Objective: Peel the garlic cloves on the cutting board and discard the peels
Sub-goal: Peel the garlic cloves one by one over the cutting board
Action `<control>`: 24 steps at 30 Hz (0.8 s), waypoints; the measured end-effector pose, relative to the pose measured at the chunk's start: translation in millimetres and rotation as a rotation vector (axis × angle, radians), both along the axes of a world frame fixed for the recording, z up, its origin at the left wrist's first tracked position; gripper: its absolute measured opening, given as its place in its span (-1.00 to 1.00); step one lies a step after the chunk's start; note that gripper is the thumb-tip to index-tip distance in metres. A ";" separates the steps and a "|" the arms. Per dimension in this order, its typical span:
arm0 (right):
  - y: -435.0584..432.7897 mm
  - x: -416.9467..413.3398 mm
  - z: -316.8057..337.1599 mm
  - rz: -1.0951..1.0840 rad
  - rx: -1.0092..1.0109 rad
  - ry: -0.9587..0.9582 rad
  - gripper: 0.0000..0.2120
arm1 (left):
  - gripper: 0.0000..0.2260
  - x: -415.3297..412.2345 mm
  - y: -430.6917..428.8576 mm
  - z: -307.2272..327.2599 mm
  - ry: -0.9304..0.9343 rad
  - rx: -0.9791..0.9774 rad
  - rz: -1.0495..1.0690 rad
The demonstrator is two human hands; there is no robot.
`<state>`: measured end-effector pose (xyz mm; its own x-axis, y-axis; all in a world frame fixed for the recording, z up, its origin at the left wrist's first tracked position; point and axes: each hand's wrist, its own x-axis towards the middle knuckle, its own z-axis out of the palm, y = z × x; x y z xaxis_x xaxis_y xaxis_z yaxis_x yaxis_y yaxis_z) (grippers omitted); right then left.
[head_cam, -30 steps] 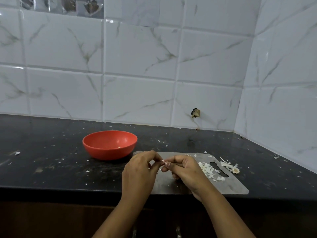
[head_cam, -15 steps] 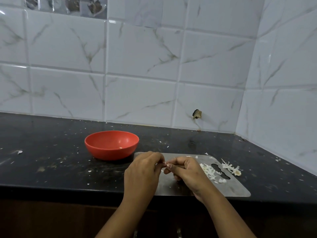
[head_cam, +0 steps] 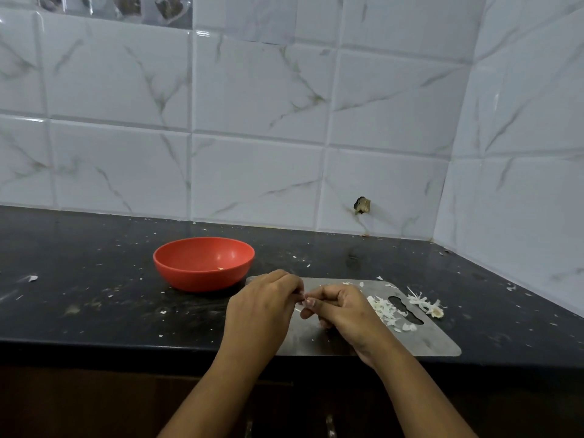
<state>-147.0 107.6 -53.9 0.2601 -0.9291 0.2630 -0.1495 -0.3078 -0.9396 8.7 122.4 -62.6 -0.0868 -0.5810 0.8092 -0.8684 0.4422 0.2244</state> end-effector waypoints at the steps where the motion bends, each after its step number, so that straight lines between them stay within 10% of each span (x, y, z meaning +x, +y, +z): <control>1: -0.1 0.2 0.0 0.003 -0.001 0.002 -0.91 | -0.87 1.2 -0.6 0.4 -0.005 0.011 -0.007; 24: -6.1 1.2 0.6 -0.205 0.082 -0.178 -0.82 | -0.92 8.7 -4.9 3.7 0.066 0.389 -0.127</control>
